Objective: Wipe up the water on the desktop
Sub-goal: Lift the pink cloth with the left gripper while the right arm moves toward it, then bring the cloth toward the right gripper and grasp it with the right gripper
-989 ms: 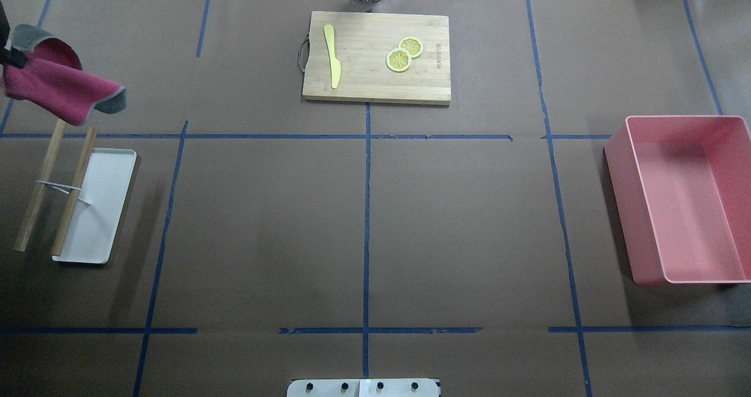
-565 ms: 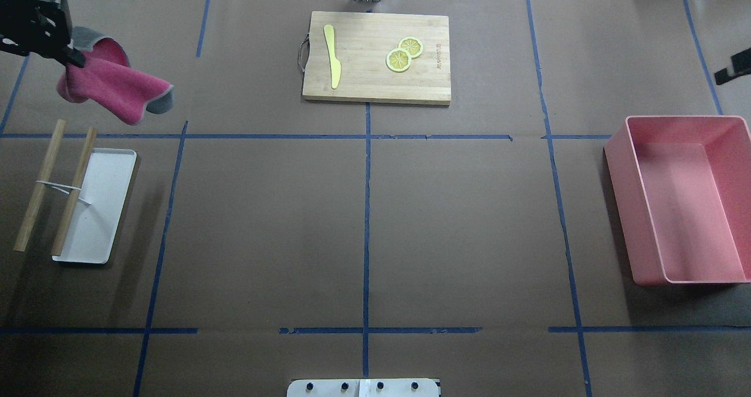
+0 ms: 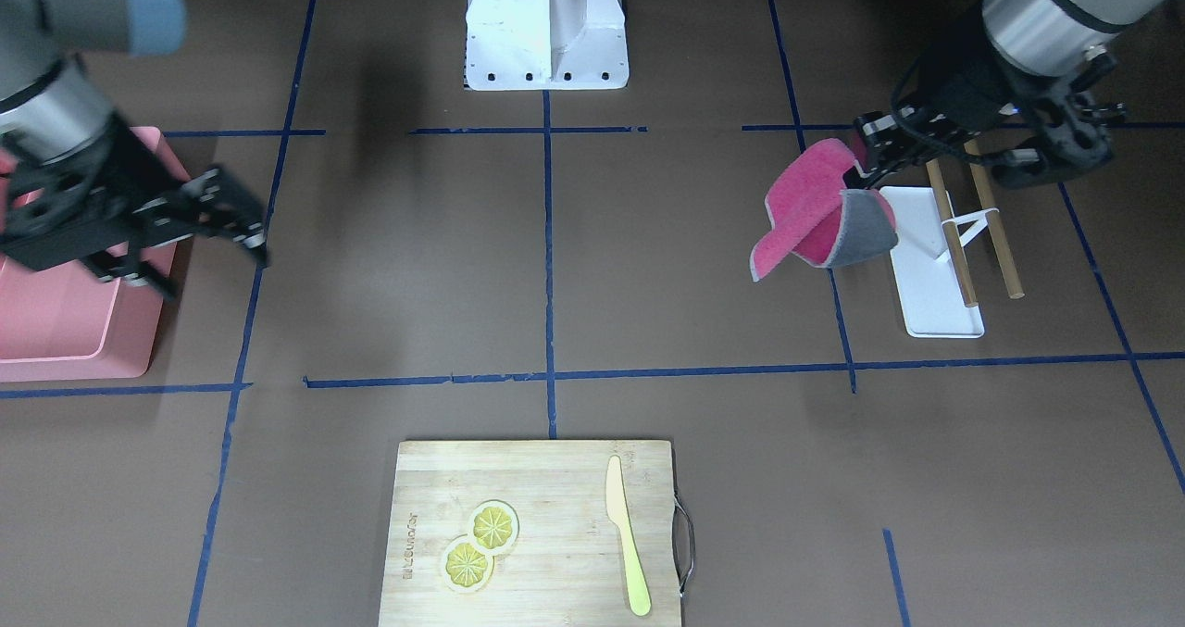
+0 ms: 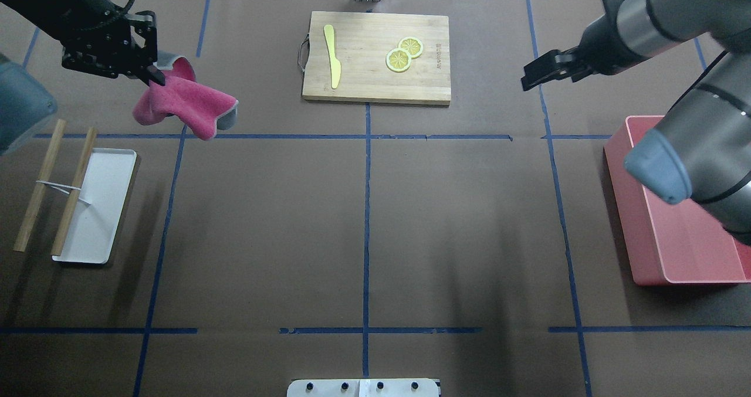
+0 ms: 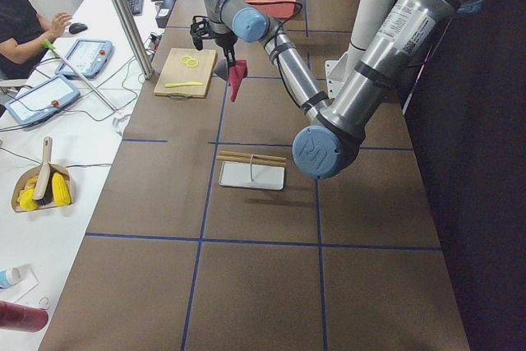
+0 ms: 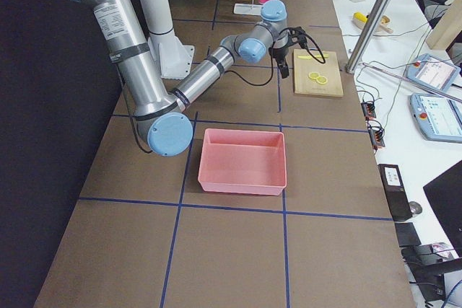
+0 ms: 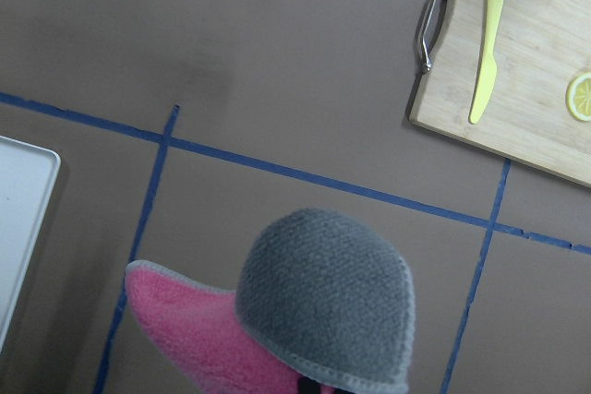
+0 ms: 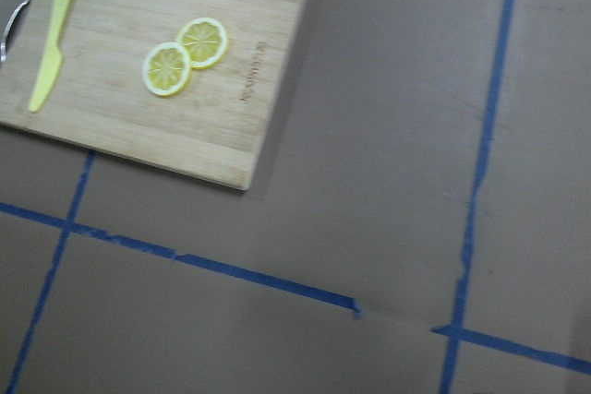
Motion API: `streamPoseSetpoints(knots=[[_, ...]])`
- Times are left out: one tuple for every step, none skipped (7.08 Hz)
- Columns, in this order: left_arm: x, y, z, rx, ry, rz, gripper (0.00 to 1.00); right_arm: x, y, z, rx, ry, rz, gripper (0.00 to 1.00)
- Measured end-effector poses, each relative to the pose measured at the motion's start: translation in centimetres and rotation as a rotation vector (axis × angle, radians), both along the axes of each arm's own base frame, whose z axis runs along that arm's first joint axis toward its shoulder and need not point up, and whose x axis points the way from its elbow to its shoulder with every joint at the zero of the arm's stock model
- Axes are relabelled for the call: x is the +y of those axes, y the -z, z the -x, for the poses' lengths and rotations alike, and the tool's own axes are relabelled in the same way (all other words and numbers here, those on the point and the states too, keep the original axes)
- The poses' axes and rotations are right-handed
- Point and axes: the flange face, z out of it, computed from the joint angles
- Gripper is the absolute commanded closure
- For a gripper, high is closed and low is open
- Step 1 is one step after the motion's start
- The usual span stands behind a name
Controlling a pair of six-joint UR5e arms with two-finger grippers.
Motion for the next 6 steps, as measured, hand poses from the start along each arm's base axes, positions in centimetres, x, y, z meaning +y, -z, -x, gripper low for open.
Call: streamPoseSetpoints(knots=[[-0.1, 0.4, -1.4, 0.0, -0.017, 0.001, 1.0, 2.6, 2.2, 3.0, -0.016, -0.007, -0.102, 0.01], [-1.0, 1.1, -2.9, -0.001, -0.031, -0.002, 1.0, 4.9, 3.6, 5.9, -0.033, -0.021, -0.2, 0.01], [-1.9, 1.8, -4.3, 0.002, -0.047, -0.012, 1.0, 7.2, 4.6, 8.8, -0.045, -0.02, -0.268, 0.01], [-2.4, 2.5, -5.4, 0.015, -0.065, -0.029, 1.0, 9.4, 5.3, 11.2, -0.06, -0.008, -0.319, 0.01], [-2.9, 3.2, -6.3, 0.047, -0.088, -0.04, 1.0, 11.4, 5.8, 13.2, -0.079, 0.005, -0.364, 0.01], [-3.4, 3.7, -7.3, 0.099, -0.127, -0.046, 1.0, 13.0, 6.4, 14.8, -0.093, 0.019, -0.4, 0.01]])
